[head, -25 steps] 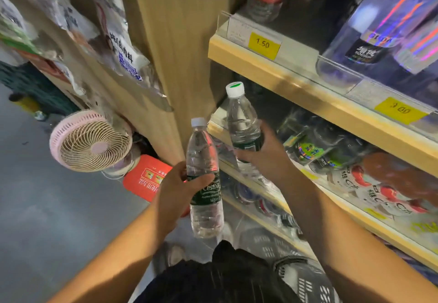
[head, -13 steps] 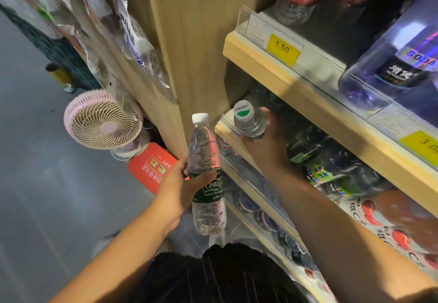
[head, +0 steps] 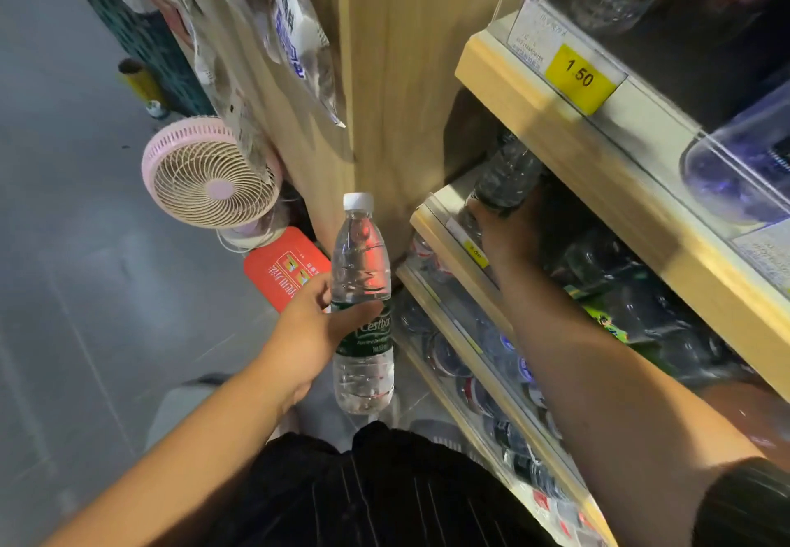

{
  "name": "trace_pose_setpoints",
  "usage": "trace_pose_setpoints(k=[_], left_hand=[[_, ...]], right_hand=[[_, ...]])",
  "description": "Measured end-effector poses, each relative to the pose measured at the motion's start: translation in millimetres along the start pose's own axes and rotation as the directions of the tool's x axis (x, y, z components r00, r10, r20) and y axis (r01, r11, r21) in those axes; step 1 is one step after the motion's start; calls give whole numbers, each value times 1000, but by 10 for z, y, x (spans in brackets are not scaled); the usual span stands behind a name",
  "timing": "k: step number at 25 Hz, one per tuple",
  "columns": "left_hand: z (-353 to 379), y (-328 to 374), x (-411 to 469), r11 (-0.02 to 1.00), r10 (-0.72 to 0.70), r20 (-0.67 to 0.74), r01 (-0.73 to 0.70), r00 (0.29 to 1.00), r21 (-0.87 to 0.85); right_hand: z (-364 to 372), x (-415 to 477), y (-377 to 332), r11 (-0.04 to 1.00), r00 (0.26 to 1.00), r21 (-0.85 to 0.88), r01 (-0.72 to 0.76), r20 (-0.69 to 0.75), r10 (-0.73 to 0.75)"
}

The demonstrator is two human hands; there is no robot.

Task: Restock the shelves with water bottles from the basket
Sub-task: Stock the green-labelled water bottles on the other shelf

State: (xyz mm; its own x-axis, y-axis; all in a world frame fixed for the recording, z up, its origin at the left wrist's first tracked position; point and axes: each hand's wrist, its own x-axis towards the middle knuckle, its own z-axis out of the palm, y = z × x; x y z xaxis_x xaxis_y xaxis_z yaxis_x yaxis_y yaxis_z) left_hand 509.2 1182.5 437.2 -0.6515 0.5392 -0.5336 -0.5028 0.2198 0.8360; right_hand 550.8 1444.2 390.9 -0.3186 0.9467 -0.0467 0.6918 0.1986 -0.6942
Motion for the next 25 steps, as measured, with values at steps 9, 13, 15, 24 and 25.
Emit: trace_pose_setpoints(k=[9, 13, 15, 24, 25], left_hand=[[22, 61, 172, 999, -22, -11, 23, 1000, 35], [52, 60, 260, 999, -38, -19, 39, 999, 15], [95, 50, 295, 999, -45, -8, 45, 999, -3], [317, 64, 441, 995, 19, 47, -24, 999, 94], [345, 82, 468, 994, 30, 68, -37, 997, 103]], right_hand=[[48, -73, -49, 980, 964, 3, -201, 179, 197], [91, -33, -29, 966, 950, 36, -256, 191, 245], [69, -6, -73, 968, 954, 27, -249, 181, 241], [123, 147, 23, 975, 965, 68, -213, 170, 199], [130, 163, 26, 975, 966, 72, -211, 166, 197]])
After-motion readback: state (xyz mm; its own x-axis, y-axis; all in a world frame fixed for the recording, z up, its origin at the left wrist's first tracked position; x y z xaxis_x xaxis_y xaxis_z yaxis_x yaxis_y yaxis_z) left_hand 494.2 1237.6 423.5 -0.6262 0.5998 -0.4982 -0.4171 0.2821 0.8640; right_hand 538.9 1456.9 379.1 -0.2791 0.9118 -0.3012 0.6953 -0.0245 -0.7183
